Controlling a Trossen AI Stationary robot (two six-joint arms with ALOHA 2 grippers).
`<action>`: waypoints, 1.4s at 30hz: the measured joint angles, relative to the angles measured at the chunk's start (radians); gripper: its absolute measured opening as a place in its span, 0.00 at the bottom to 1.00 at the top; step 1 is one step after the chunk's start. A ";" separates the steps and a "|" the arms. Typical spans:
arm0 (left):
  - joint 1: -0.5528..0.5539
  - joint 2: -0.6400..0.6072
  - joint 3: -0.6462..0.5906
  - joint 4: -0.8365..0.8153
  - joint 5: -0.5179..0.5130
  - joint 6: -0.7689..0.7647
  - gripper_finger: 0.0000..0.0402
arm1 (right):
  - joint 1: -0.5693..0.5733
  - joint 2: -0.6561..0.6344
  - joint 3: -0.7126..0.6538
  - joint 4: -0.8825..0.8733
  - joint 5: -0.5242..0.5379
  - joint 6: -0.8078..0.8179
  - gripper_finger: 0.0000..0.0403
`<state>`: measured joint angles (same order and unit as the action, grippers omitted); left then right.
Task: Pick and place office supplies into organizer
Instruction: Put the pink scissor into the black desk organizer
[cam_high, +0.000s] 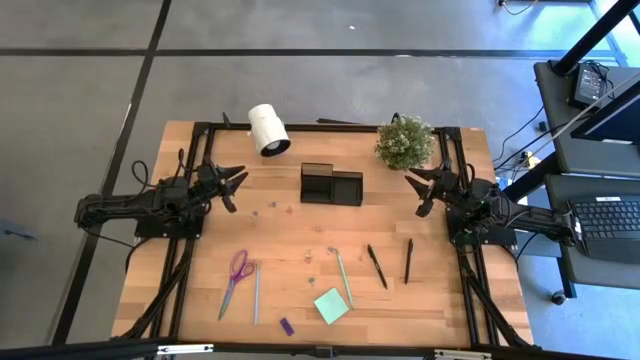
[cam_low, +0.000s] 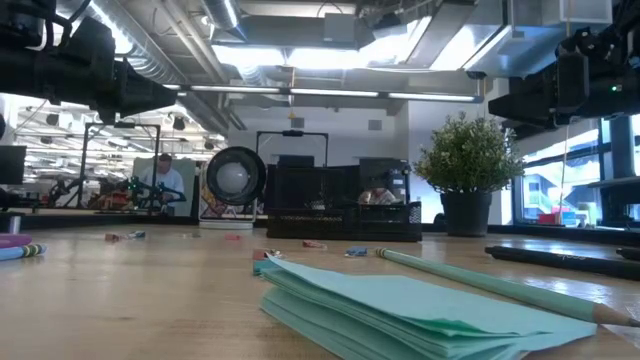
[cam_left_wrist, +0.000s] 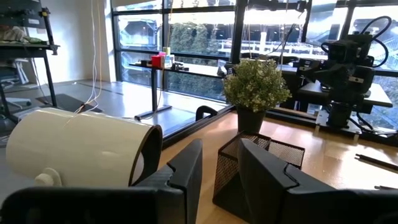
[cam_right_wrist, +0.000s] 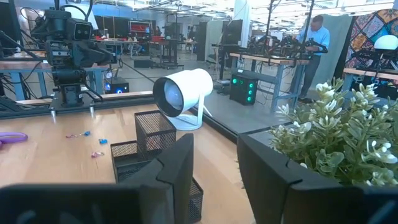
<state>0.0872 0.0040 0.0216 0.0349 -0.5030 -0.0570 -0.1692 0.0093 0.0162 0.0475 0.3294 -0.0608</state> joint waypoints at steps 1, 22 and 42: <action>0.000 0.000 0.000 0.000 -0.001 0.000 0.24 | 0.000 0.000 0.000 0.000 0.000 0.000 0.32; 0.000 0.313 0.275 -0.044 0.210 0.130 0.24 | 0.000 0.000 0.000 0.000 0.000 0.006 0.32; -0.082 1.096 0.967 -0.289 0.425 0.007 0.35 | 0.000 0.000 0.000 0.000 0.000 0.004 0.32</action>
<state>0.0049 1.1003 0.9889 -0.2546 -0.0780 -0.0499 -0.1692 0.0093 0.0162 0.0474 0.3294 -0.0570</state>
